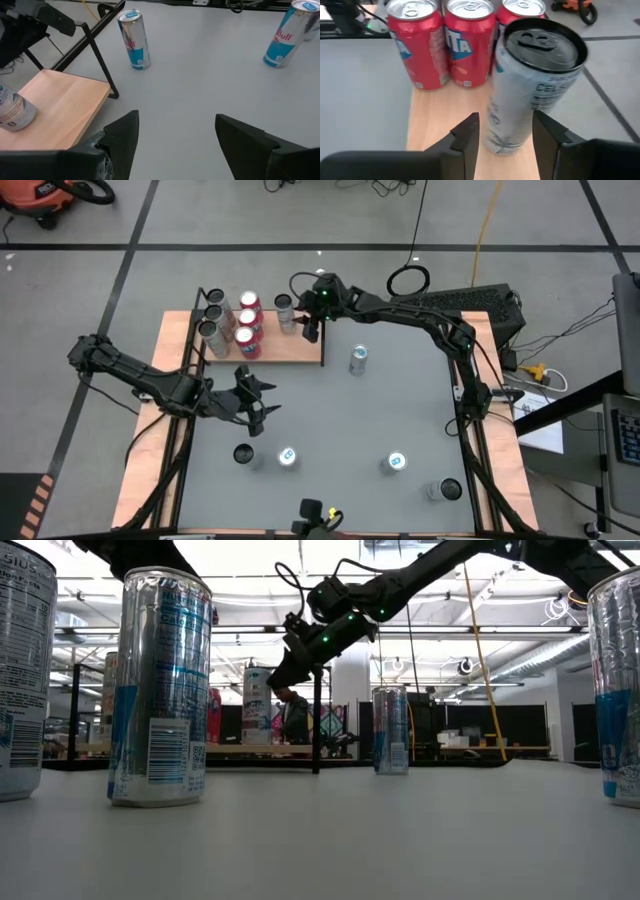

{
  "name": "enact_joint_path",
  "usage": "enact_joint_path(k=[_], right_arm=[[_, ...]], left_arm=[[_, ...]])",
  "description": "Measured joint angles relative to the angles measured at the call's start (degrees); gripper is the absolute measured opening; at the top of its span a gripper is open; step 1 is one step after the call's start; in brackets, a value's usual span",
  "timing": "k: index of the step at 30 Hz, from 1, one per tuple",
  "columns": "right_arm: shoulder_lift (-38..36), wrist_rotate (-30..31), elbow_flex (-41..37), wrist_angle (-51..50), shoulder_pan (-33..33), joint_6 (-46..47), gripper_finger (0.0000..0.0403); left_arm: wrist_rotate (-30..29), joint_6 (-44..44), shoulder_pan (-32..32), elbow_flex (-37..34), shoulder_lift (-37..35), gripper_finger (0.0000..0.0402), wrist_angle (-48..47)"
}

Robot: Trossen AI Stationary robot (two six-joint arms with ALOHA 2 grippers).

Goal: Place canned beverage on shelf
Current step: Put the top white-blue soda can on the shelf, then put the right white-blue soda can on the shelf aligned with the other white-blue soda can

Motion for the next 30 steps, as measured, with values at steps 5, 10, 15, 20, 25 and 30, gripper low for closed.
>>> enact_joint_path(k=[5, 10, 15, 20, 25, 30], right_arm=[[0.0, 0.0, 0.0, 1.4, 0.0, -0.3, 0.0106], [0.0, 0.0, 0.0, 4.2, 0.0, -0.8, 0.0104], [0.0, 0.0, 0.0, 4.8, -0.1, -1.2, 0.0104], [0.0, 0.1, 0.0, 4.5, -0.1, -1.2, 0.0104], [0.0, 0.2, 0.0, 3.0, -0.6, -1.2, 0.0104], [0.0, 1.5, 0.0, 2.7, -0.7, -1.6, 0.0104]], left_arm=[[0.0, 0.2, 0.0, 0.0, 0.0, 0.0260, 0.1], [0.0, 0.2, 0.0, 0.0, 0.0, 0.0260, 0.1], [0.0, 0.3, 0.0, 0.0, 0.0, 0.0260, 0.1], [0.0, 0.3, 0.0, 0.0, 0.0, 0.0260, 0.1], [0.0, 0.3, 0.0, 0.0, 0.0, 0.0260, 0.1], [0.0, 0.3, 0.0, 0.0, 0.0, 0.0260, 0.1]])
